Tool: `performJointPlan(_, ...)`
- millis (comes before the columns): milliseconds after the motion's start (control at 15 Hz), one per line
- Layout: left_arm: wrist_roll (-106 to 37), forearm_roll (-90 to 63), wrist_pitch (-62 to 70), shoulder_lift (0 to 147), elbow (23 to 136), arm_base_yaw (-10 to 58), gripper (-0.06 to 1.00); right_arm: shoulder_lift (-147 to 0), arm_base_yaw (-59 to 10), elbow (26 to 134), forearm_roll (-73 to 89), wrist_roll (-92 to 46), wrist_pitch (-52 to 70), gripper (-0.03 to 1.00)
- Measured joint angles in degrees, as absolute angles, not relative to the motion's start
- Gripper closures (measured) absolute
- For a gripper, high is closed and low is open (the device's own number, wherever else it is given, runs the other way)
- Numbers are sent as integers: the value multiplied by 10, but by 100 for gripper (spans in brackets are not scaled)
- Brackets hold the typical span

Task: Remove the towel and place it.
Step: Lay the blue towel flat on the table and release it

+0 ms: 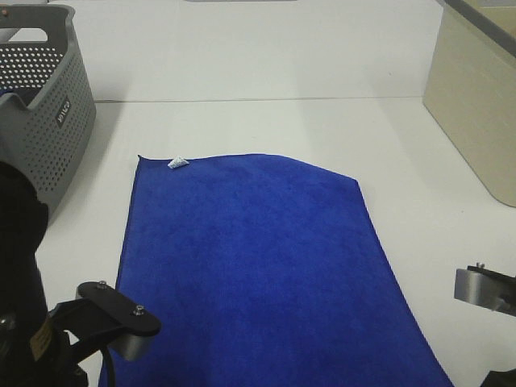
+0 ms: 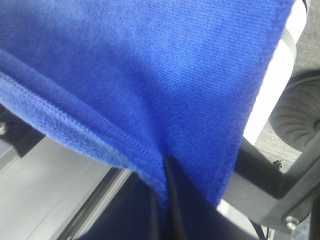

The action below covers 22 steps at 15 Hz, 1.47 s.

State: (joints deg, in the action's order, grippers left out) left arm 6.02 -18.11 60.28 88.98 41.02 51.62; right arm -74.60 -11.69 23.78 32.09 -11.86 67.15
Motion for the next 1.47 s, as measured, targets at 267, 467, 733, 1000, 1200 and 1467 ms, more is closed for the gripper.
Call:
performJointPlan(267,53,-176,596,909,431,516,94,-865,-116,238,311,-131,628,95)
performJointPlan(467,33,-171,599,961,476,516,94,-943,-116,239,311,-148,599,95)
performJointPlan(733,-5,-174,606,1049,518,516,94,-984,-116,239,330,-165,583,87)
performJointPlan(1000,-26,-183,619,1083,518,516,94,-984,-116,239,335,-166,580,81)
performJointPlan(1200,-38,-203,629,1095,519,516,94,-984,-116,239,340,-166,579,72)
performJointPlan(1467,-45,-231,625,1097,519,516,74,-984,-116,239,343,-167,578,52)
